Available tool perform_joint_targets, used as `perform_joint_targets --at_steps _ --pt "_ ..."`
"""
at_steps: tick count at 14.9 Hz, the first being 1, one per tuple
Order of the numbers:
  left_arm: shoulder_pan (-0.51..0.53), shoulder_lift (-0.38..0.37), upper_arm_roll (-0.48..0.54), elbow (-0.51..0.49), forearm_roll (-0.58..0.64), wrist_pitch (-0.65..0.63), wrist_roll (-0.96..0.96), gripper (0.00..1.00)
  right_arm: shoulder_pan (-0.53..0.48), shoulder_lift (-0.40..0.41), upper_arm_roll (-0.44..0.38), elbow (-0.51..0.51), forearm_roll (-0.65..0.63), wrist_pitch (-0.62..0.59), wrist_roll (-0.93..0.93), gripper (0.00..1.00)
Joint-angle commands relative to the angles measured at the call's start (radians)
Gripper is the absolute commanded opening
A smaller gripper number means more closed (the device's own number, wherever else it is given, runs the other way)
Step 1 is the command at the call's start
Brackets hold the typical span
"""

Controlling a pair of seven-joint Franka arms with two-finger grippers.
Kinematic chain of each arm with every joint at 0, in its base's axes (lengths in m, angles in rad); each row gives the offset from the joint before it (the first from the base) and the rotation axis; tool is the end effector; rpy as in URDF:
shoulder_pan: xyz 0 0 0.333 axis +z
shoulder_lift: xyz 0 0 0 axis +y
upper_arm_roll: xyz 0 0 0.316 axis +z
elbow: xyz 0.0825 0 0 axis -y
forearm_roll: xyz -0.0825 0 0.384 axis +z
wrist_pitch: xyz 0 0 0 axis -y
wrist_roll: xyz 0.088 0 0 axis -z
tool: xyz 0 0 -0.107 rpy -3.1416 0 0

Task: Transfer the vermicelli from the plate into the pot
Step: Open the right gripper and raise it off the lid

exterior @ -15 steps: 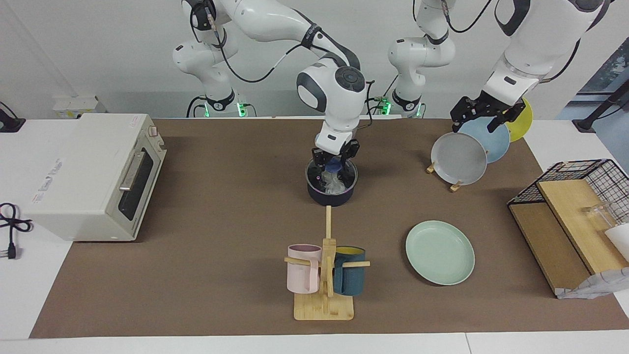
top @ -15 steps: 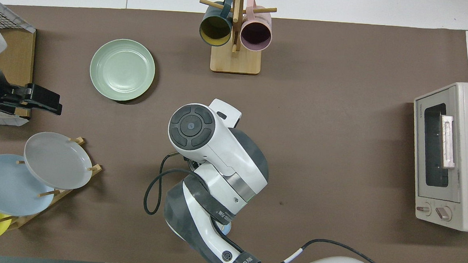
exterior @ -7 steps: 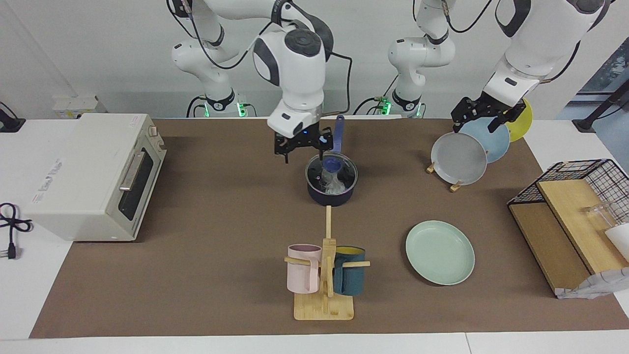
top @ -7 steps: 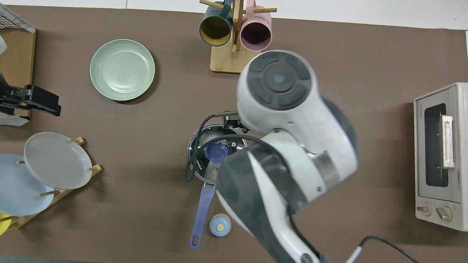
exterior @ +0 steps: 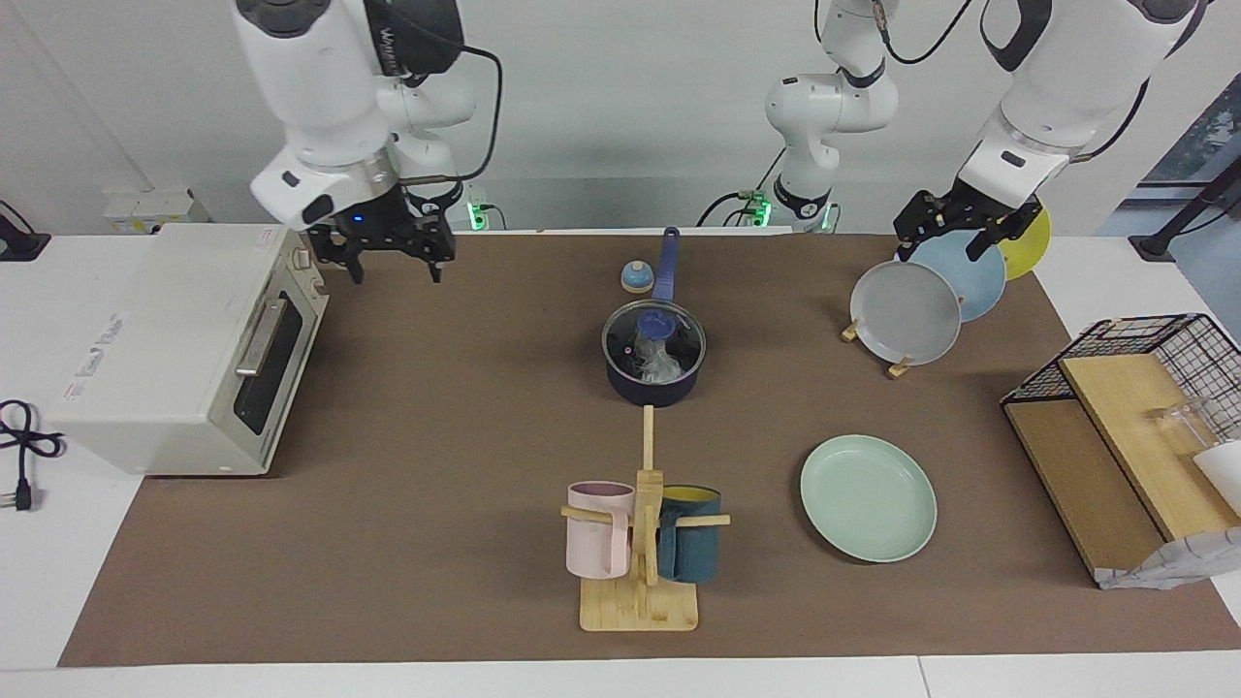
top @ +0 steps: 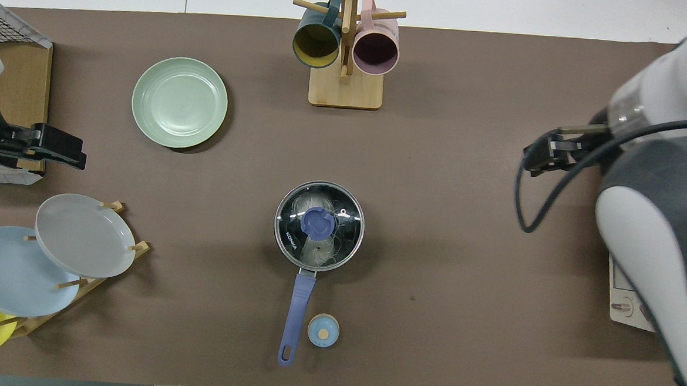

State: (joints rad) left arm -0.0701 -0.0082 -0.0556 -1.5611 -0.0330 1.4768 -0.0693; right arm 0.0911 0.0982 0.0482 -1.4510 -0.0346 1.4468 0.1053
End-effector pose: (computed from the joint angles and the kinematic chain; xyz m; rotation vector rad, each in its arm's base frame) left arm 0.5372 -0.0718 0.6257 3.1129 -0.0907 -0.1229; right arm 0.5670 0.0739 0.6148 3.0955 0.0487 -0.1517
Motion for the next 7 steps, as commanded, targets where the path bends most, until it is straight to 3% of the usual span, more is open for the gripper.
perform_joint_targets --at_steps 1,3,7 --pt "0.000 -0.021 0.002 -0.023 0.022 0.019 -0.003 1.00 -0.083 -0.024 0.013 -0.055 -0.013 -0.012 -0.126 1.00" --pt "0.000 -0.021 0.002 -0.023 0.022 0.019 -0.003 1.00 -0.079 -0.037 -0.043 -0.074 -0.014 -0.013 -0.134 1.00" --pt "0.000 -0.021 0.002 -0.023 0.022 0.019 -0.003 1.00 -0.077 -0.073 -0.057 -0.123 0.002 -0.003 -0.159 1.00"
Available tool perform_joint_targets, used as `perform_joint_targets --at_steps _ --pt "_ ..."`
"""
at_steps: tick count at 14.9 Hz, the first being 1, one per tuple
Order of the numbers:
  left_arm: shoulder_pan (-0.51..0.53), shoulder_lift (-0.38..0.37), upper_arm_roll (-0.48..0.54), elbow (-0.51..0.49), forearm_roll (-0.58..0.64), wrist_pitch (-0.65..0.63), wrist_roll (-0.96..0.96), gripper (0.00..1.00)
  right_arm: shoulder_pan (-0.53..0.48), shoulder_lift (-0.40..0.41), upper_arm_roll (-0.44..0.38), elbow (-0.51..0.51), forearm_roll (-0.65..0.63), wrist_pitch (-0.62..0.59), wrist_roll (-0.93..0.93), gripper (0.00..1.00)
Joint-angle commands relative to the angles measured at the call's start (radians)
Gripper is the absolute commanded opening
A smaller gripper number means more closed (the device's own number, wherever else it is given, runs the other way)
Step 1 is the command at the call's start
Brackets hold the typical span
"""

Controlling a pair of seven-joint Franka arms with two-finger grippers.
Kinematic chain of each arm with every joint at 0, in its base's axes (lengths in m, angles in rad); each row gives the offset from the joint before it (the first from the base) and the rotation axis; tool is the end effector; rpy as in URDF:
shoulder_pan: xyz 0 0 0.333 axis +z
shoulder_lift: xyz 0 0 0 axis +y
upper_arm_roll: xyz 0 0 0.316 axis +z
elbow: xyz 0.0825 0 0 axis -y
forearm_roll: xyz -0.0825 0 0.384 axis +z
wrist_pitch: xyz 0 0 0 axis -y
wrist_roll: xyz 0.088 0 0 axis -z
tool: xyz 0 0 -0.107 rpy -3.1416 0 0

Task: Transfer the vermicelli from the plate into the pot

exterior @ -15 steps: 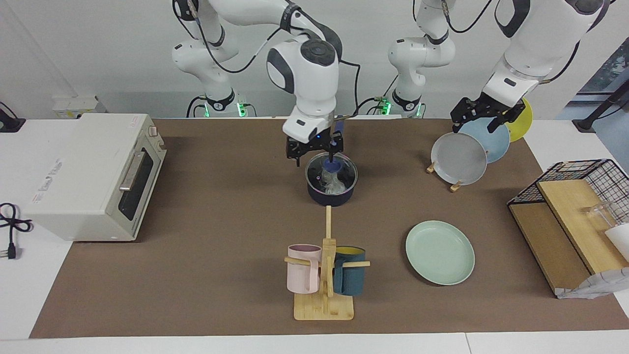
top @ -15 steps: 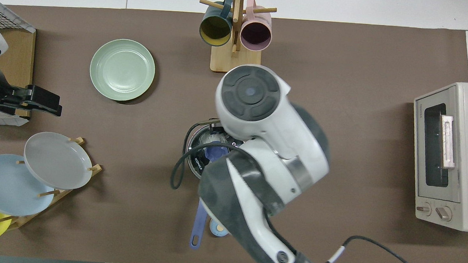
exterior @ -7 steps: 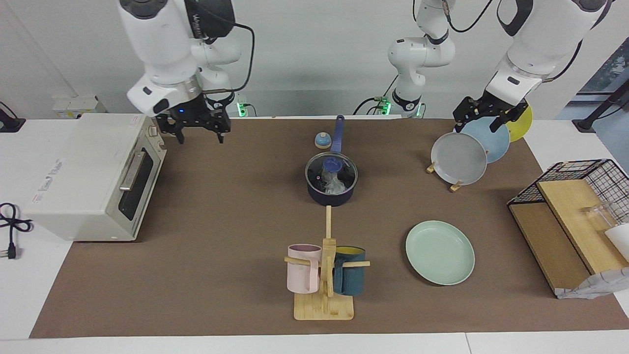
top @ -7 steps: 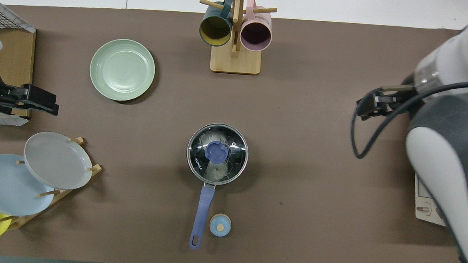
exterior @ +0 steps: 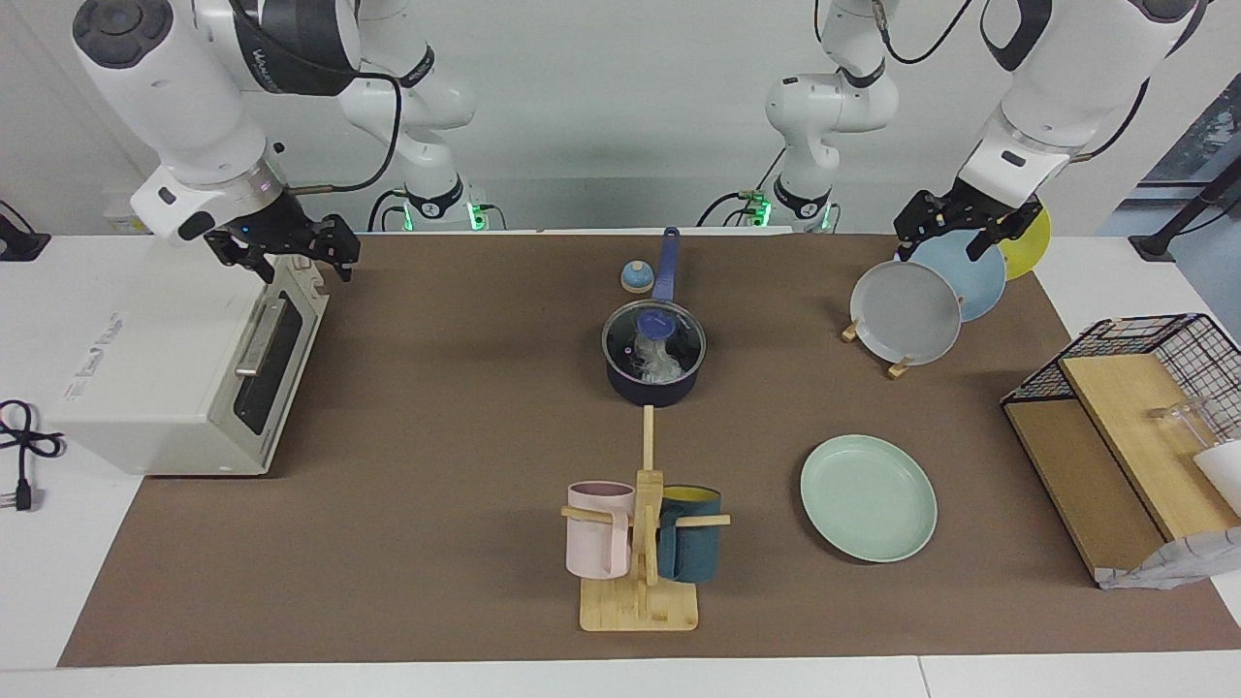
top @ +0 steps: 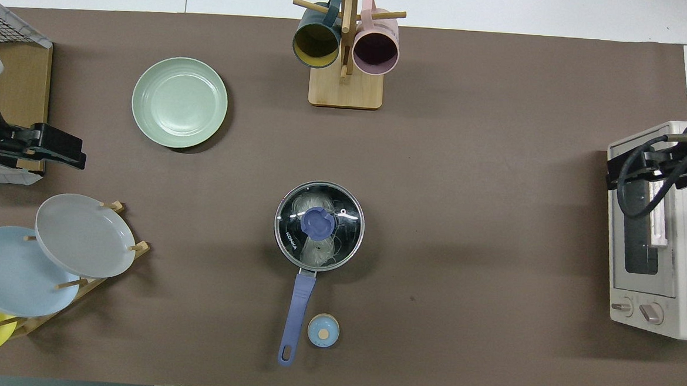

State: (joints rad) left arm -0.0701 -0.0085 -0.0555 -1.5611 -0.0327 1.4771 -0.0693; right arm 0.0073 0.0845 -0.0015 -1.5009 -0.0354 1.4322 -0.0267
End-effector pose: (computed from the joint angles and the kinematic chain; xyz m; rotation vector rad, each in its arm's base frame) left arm 0.5372 -0.0717 0.6259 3.1132 -0.0905 -0.1220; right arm 0.5647 -0.0009 0.5987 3.0982 0.0469 -0.2384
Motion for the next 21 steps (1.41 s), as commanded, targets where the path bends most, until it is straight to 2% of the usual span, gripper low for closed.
perform_joint_targets --at_steps 1,3,6,21 --pt "-0.001 -0.021 0.002 -0.023 0.022 0.018 -0.003 1.00 0.007 -0.083 -0.015 -0.103 0.003 0.017 -0.041 1.00" --pt "-0.001 -0.021 0.002 -0.023 0.022 0.018 -0.003 1.00 0.016 -0.109 -0.021 -0.140 0.005 0.022 -0.050 1.00" --pt "-0.001 -0.021 0.002 -0.023 0.022 0.018 -0.003 1.00 0.019 -0.098 -0.047 -0.128 0.005 0.083 -0.044 1.00" --pt "-0.001 -0.021 0.002 -0.023 0.022 0.018 -0.003 1.00 0.002 -0.094 -0.049 -0.116 0.035 0.082 -0.041 1.00"
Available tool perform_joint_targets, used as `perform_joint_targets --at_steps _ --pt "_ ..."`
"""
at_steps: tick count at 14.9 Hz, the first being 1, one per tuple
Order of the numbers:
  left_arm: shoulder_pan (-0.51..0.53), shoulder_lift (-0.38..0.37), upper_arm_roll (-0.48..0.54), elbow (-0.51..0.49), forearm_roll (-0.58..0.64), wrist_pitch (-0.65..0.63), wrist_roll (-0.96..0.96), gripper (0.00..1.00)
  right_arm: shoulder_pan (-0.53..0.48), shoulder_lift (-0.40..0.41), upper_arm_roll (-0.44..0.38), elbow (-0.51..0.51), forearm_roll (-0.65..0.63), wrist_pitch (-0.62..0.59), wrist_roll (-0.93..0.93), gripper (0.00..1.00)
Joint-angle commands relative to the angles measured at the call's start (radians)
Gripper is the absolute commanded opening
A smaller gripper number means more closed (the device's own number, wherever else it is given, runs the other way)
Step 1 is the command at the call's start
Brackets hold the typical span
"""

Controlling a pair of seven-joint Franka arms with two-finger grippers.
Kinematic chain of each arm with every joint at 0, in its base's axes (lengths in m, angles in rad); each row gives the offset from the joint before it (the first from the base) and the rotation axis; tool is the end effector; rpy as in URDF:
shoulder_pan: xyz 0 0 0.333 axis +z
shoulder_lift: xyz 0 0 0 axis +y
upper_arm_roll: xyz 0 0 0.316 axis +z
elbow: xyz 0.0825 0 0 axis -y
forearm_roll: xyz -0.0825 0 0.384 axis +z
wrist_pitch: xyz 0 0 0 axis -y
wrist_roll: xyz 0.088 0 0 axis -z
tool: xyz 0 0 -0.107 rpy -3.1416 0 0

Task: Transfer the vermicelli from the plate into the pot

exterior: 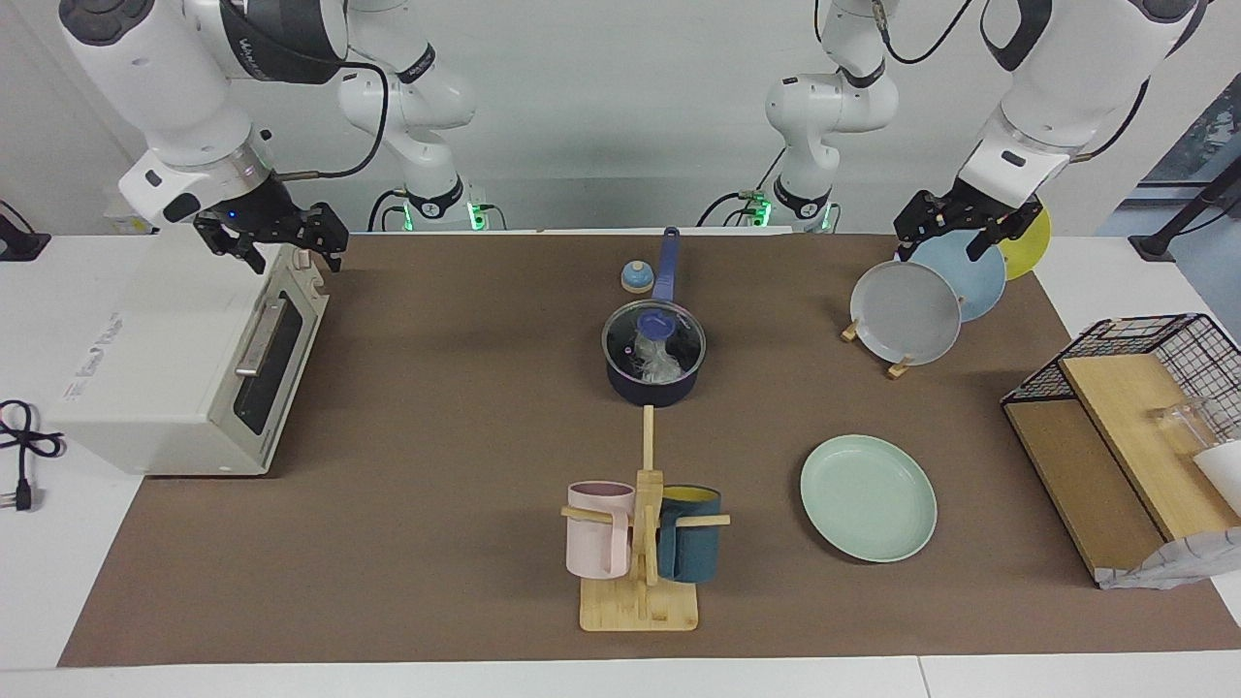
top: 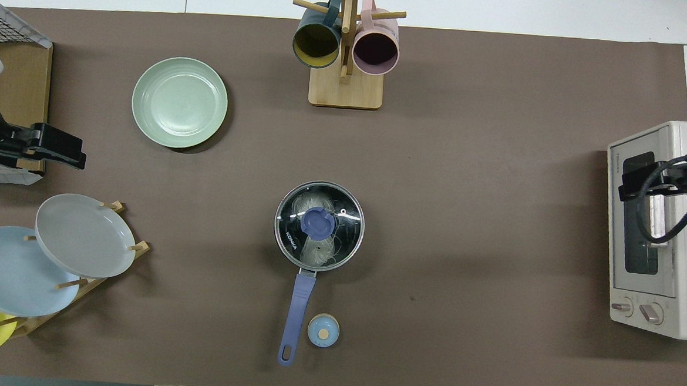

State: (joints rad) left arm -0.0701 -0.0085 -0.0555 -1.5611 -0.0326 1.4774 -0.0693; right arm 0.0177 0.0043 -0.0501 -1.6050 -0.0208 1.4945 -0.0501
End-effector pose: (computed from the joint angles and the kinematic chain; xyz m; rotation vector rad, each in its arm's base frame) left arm 0.5372 -0.0717 0.6259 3.1133 -0.0905 -0.1215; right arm 0.5456 -0.0200 0.6000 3.1200 0.0270 -0.1805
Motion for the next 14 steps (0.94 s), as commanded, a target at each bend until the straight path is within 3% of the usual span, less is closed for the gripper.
perform_joint_targets --at_steps 1,14 --pt "-0.001 -0.021 0.002 -0.023 0.022 0.018 -0.003 1.00 -0.005 -0.012 -0.001 -0.006 0.021 0.021 -0.017 1.00" --pt "-0.001 -0.021 0.002 -0.023 0.022 0.018 -0.003 1.00 -0.002 -0.010 0.003 0.004 0.019 0.030 -0.019 1.00"
